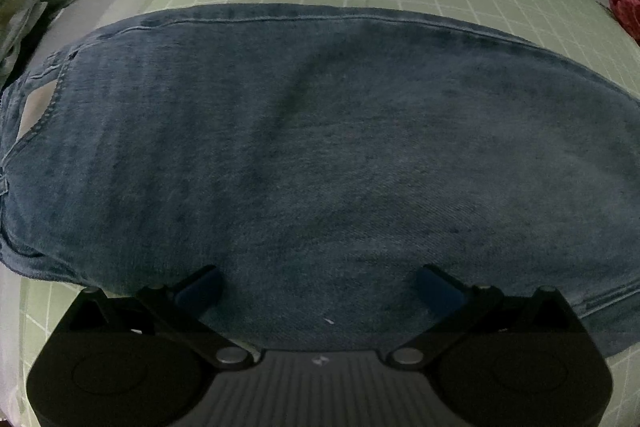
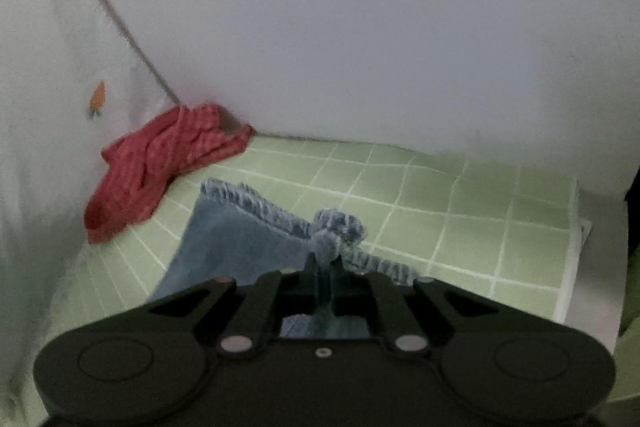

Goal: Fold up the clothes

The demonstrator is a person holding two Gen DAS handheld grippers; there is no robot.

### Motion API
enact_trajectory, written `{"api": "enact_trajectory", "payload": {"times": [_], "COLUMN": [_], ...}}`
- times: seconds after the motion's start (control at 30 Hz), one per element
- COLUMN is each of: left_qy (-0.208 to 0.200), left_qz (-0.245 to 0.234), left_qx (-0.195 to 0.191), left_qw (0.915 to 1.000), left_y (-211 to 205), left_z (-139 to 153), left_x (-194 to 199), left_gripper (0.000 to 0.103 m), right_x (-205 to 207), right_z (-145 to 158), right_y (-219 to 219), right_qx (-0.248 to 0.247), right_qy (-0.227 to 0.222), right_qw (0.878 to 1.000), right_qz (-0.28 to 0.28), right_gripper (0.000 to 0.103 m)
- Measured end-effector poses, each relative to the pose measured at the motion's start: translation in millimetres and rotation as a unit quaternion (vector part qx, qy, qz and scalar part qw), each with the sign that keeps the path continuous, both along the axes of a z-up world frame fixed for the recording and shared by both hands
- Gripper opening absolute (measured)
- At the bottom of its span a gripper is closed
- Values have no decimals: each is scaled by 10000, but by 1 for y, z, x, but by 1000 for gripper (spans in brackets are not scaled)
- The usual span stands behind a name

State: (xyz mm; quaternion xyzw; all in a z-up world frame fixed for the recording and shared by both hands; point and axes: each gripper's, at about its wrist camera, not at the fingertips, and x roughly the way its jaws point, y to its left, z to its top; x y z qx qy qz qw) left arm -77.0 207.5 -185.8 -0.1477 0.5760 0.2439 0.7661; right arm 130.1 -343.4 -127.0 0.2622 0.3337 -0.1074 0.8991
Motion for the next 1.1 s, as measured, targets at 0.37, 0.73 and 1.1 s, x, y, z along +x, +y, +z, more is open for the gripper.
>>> {"api": "enact_trajectory", "payload": {"times": [0.37,0.73,1.1], "left_qy": [396,456,33], "left_qz": [-479,-450,-28], "left_qx": [-276,-275,27], "left_qw": [9977,9976,10000], "left_y": [6,9,-5], "left_z": [8,-1,0], "left_x": [1,4,-10], "left_gripper": [103,103,103], "right_x": [-11,-5,3], "right_z": [69,-23,-13], "right_y": [0,-6,76], "right_qx": [-368,-1446,-1706], "right_qy": [-861,950,173], "right_qw": [9956,9849,9669], "right_qz": [-6,-93,1892], "right_gripper": [5,51,103]}}
